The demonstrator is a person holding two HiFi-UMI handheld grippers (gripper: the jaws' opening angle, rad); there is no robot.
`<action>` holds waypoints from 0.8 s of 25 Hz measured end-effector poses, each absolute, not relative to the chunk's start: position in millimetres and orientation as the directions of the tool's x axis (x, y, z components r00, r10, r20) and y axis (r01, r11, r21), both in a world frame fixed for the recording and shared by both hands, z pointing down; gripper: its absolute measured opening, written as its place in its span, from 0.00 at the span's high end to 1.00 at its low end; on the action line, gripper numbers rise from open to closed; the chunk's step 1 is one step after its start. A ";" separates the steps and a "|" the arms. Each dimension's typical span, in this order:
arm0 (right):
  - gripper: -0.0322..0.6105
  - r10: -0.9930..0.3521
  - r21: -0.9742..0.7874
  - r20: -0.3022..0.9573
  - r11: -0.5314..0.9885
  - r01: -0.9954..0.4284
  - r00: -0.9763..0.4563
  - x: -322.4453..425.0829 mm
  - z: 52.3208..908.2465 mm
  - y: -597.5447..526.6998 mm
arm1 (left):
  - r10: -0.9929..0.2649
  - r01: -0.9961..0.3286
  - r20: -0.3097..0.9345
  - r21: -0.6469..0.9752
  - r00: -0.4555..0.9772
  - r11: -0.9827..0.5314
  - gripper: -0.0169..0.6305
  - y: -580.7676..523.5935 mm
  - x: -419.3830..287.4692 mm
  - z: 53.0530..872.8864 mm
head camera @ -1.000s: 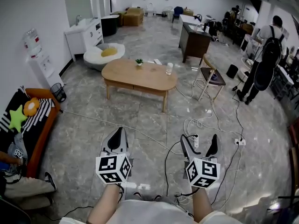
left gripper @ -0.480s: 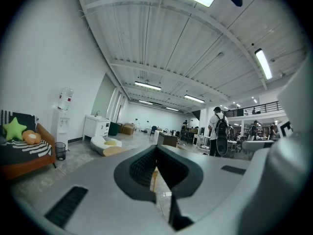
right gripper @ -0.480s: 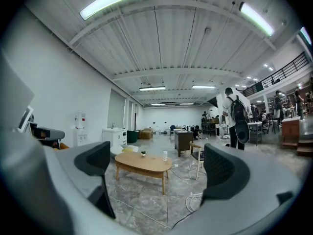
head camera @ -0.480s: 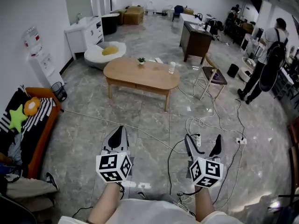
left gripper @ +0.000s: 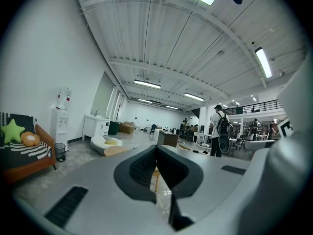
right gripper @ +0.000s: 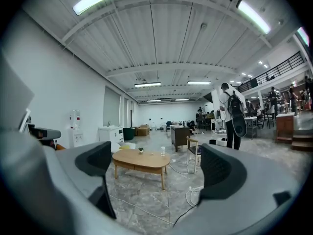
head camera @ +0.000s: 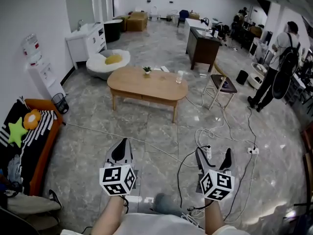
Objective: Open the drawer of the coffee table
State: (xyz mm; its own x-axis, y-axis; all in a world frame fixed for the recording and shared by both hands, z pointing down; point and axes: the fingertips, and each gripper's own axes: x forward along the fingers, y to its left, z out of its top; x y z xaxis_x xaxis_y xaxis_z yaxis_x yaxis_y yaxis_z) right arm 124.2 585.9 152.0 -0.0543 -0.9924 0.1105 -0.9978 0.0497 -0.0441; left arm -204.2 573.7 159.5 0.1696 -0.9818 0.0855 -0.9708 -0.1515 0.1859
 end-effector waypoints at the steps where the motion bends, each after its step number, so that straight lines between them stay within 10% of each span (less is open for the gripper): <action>1: 0.06 -0.992 -0.046 0.114 0.046 -0.998 -0.051 124.2 154.7 582.1 | -0.981 -0.971 0.089 0.186 0.170 -0.151 0.99 568.9 -205.5 162.0; 20: 0.06 -0.981 -0.069 0.174 0.077 -0.995 -0.088 134.9 176.3 364.2 | -0.982 -0.977 0.152 0.192 0.117 -0.087 0.99 369.2 -207.3 185.8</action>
